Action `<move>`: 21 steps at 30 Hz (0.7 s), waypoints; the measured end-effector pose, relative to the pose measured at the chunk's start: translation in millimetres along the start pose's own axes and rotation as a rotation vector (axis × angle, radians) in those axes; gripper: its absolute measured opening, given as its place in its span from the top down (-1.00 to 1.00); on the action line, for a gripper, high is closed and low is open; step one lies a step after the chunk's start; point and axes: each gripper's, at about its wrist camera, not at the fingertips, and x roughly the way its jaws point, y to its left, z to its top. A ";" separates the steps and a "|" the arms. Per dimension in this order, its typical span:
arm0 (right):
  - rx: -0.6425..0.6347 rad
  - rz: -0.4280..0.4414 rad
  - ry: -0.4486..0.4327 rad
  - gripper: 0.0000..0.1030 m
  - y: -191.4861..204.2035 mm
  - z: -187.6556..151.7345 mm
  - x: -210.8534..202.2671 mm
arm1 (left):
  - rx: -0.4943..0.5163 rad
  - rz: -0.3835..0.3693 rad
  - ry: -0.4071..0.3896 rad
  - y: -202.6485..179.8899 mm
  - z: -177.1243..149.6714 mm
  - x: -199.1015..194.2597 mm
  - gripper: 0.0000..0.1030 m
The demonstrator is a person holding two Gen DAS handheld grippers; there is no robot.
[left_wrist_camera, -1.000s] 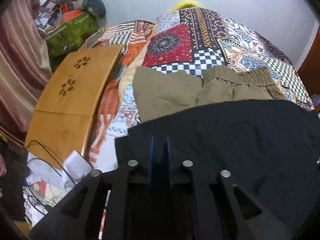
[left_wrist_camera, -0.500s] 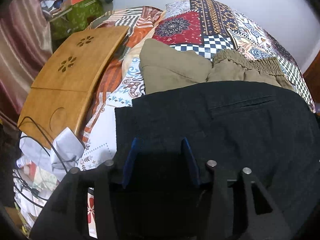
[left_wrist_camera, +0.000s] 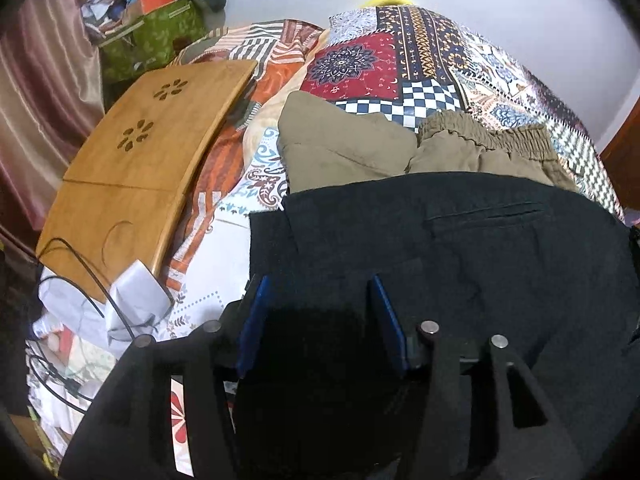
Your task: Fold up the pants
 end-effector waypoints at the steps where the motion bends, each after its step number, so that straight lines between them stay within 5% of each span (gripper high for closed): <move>1: -0.024 -0.034 0.025 0.89 3.1 -0.9 3.7 | 0.006 0.009 0.001 -1.3 0.1 -0.7 -0.02; 6: 0.029 0.117 0.084 0.76 -9.7 -13.1 -18.7 | 0.009 -0.005 -0.024 0.7 -4.3 -21.9 -0.02; 8: 0.064 0.154 0.052 0.19 -22.1 -17.1 -44.8 | 0.014 0.003 -0.045 3.5 -8.0 -38.8 -0.02; 9: 0.073 0.163 0.032 0.12 -28.0 -21.4 -56.7 | 0.014 0.005 -0.054 5.4 -10.2 -46.4 -0.02; 16: 0.106 0.182 -0.065 0.02 -80.9 -47.4 -147.4 | 0.015 0.034 -0.102 19.8 -39.2 -93.4 -0.17; 21: 0.112 0.155 -0.058 -0.13 -87.8 -77.4 -158.5 | 0.014 0.047 -0.071 29.7 -68.9 -103.5 -0.17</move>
